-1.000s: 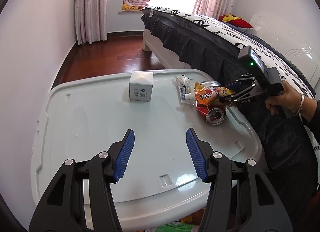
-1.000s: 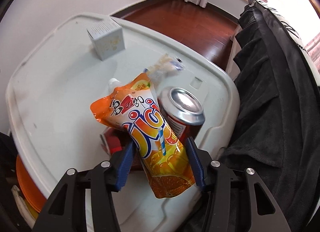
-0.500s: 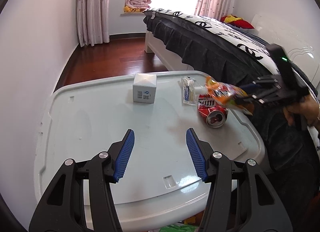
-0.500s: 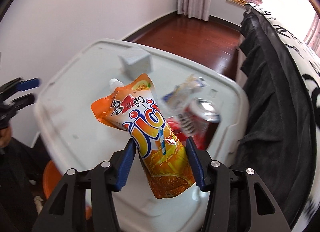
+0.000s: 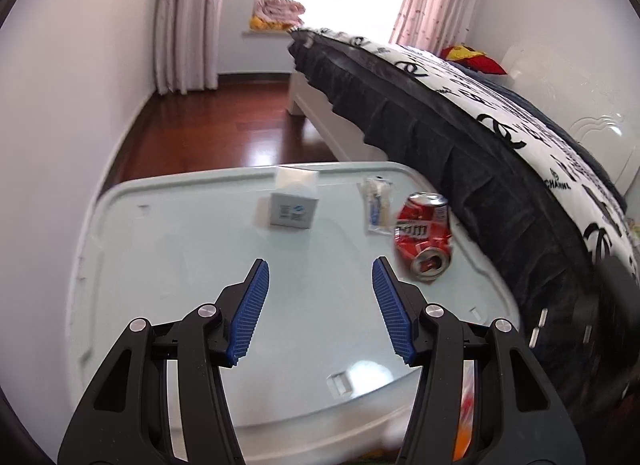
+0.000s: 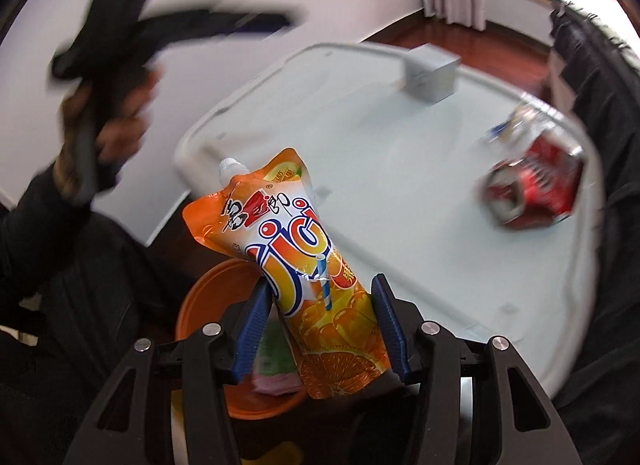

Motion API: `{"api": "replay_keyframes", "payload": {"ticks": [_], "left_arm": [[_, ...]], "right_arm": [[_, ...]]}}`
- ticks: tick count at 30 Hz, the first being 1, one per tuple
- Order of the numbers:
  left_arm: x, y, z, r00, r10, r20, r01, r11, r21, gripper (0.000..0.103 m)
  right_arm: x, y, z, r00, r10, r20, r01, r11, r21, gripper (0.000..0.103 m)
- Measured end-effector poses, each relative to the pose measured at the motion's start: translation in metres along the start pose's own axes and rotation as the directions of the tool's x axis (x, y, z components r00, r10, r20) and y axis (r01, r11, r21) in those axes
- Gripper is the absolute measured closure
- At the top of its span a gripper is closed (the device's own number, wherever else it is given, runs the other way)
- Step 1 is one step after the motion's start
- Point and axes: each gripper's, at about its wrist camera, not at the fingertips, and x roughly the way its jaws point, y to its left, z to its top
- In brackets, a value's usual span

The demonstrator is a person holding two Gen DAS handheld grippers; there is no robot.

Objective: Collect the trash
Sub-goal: 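Hold the juice pouch in the right tool while the left tool grasps the clear wrapper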

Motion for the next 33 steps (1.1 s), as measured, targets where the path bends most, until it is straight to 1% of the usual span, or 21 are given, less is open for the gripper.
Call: {"api": "replay_keyframes", "payload": {"ticks": [4,5,6,7,8,9,11,13,14,16,18,22,25,27,31,33], "left_arm": [[0.041,-0.027,0.024,0.999,-0.034,-0.039,0.036,0.998,0.059,0.050],[0.054,-0.035,0.031,0.997,-0.051,-0.052,0.055,0.996,0.070,0.050],[0.067,-0.043,0.036,0.997,-0.051,-0.060,0.056,0.995,0.085,0.050],[0.084,-0.051,0.043,0.997,-0.033,-0.068,0.040,0.994,0.104,0.050],[0.098,-0.056,0.047,0.996,-0.030,-0.084,0.039,0.993,0.109,0.050],[0.115,-0.059,0.051,0.995,-0.026,-0.101,0.036,0.994,0.104,0.050],[0.144,-0.064,0.059,0.992,0.012,-0.124,0.001,0.995,0.100,0.050],[0.173,-0.068,0.065,0.987,0.020,-0.157,-0.007,0.996,0.087,0.050],[0.183,-0.070,0.066,0.986,0.034,-0.163,-0.019,0.995,0.094,0.050],[0.204,-0.074,0.068,0.982,0.053,-0.183,-0.033,0.993,0.109,0.050],[0.221,-0.079,0.069,0.978,0.065,-0.199,-0.041,0.992,0.121,0.050],[0.249,-0.086,0.073,0.969,0.106,-0.221,-0.072,0.985,0.156,0.050],[0.265,-0.087,0.073,0.961,0.154,-0.231,-0.111,0.976,0.189,0.050],[0.274,-0.088,0.072,0.957,0.158,-0.245,-0.111,0.975,0.195,0.050],[0.279,-0.092,0.072,0.957,0.131,-0.259,-0.077,0.975,0.209,0.050],[0.282,-0.098,0.072,0.956,0.152,-0.251,-0.082,0.960,0.266,0.050]], "right_arm": [[0.025,0.018,-0.020,0.997,0.058,-0.044,-0.057,0.998,0.025,0.052],[0.031,0.021,-0.025,0.996,0.067,-0.057,-0.066,0.997,0.029,0.052],[0.036,0.024,-0.028,0.995,0.065,-0.069,-0.064,0.998,0.027,0.052],[0.042,0.028,-0.032,0.995,0.064,-0.081,-0.062,0.998,0.023,0.052],[0.046,0.028,-0.034,0.993,0.072,-0.089,-0.069,0.997,0.032,0.052],[0.050,0.029,-0.036,0.993,0.069,-0.095,-0.065,0.997,0.038,0.052],[0.059,0.030,-0.040,0.992,0.051,-0.113,-0.047,0.998,0.037,0.052],[0.065,0.030,-0.044,0.991,0.049,-0.124,-0.044,0.998,0.049,0.052],[0.067,0.030,-0.046,0.991,0.041,-0.127,-0.034,0.998,0.051,0.052],[0.070,0.028,-0.045,0.990,0.049,-0.132,-0.040,0.997,0.068,0.052],[0.072,0.030,-0.045,0.990,0.032,-0.137,-0.025,0.998,0.054,0.052],[0.079,0.035,-0.048,0.988,0.050,-0.148,-0.043,0.998,0.046,0.052],[0.081,0.036,-0.046,0.988,0.056,-0.141,-0.050,0.998,0.048,0.052],[0.068,0.031,-0.049,0.991,0.059,-0.120,-0.052,0.997,0.056,0.052],[0.033,0.019,-0.045,0.999,0.038,-0.021,-0.036,0.995,0.098,0.052],[0.013,0.010,-0.043,1.000,0.010,0.021,-0.013,0.992,0.126,0.052]]}}
